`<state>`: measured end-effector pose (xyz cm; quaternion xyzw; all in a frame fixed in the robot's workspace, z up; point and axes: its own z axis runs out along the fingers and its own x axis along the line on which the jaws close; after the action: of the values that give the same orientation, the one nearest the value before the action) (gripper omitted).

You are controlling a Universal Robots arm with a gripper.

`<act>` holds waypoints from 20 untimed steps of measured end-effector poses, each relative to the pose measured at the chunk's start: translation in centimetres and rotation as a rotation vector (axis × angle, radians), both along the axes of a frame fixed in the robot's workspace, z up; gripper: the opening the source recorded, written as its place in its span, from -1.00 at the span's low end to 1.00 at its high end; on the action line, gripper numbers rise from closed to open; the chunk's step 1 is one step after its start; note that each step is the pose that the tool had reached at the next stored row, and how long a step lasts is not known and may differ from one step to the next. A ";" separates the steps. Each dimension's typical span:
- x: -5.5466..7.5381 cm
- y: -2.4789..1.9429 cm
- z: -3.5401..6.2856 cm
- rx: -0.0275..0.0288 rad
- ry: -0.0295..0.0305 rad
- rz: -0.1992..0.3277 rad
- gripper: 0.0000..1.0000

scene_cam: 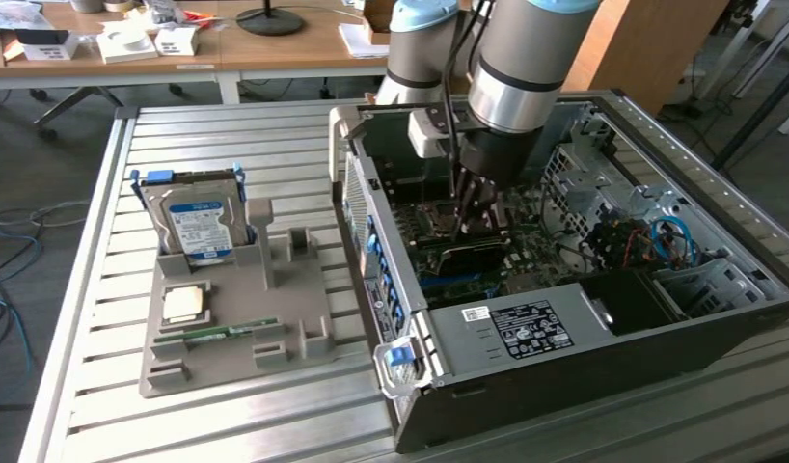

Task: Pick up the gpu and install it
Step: 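Press down on the gpu until it lock into place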

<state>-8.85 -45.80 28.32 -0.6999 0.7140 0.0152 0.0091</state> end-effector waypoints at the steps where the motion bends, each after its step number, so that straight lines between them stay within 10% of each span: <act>1: 0.0 0.07 -0.05 0.0000 0.0000 0.000 -0.79; 20: -0.1 0.45 -0.82 0.0001 0.0000 0.000 -0.79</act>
<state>-8.96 -45.35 27.50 -0.6999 0.7140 0.0153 0.0091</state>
